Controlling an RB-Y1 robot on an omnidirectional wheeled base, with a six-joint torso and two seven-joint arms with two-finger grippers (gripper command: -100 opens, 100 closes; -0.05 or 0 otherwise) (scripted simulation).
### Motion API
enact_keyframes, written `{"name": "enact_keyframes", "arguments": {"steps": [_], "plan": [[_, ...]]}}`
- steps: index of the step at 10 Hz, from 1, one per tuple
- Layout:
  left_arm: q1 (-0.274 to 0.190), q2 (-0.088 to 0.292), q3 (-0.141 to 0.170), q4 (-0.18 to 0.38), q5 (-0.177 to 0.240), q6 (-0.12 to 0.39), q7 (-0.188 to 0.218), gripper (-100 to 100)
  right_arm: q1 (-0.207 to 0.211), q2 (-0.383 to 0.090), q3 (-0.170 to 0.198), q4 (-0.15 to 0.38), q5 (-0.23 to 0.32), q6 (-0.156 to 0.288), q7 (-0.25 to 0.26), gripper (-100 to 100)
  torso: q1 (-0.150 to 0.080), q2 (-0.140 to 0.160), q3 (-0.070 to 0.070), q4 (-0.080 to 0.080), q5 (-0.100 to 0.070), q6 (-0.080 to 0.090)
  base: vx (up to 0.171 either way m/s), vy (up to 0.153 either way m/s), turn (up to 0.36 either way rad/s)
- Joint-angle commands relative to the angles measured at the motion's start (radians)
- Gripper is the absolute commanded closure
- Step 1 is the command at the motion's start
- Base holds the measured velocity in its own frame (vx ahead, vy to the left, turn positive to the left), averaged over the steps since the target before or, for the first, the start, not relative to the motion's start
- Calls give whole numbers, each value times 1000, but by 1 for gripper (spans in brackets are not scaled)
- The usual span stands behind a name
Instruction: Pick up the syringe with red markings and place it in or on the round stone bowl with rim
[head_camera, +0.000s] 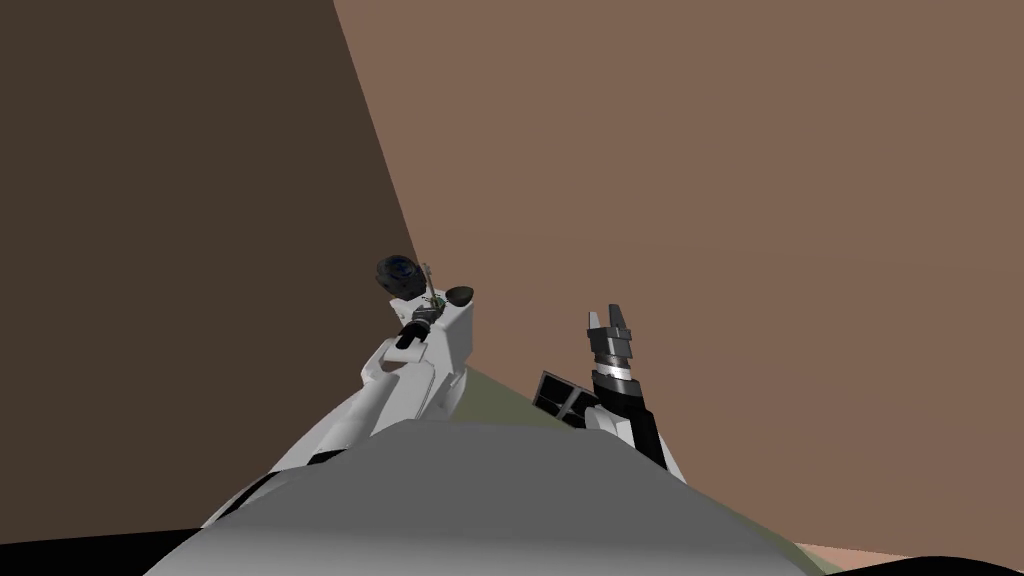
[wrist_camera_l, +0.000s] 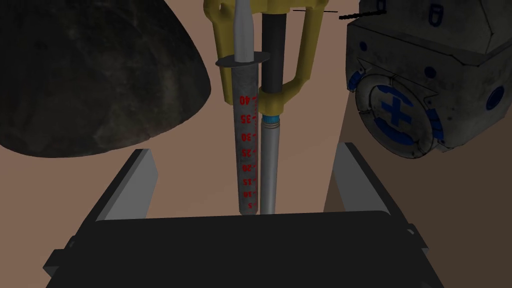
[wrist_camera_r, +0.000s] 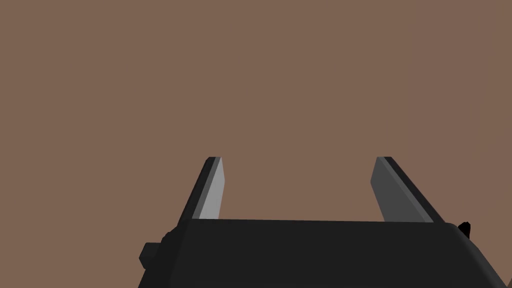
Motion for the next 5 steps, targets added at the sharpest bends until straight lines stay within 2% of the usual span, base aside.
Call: {"name": "enact_keyframes", "arguments": {"steps": [1,3,4,5], "plan": [[-12,38,23,38,16,-13,15,-100,0,0,0,0,0,0,0,0,0,0,0,0,0,0,-18,-33,-179],[-19,63,41,64,25,-22,25,-100,0,0,0,0,0,0,0,0,0,0,0,0,0,0,-10,-33,-112],[-10,59,35,53,25,-21,23,-100,0,0,0,0,0,0,0,0,0,0,0,0,0,0,-4,-12,-16],[-11,60,36,55,26,-23,25,100,0,0,0,0,0,0,0,0,1,-1,0,0,0,0,0,0,0]]}}
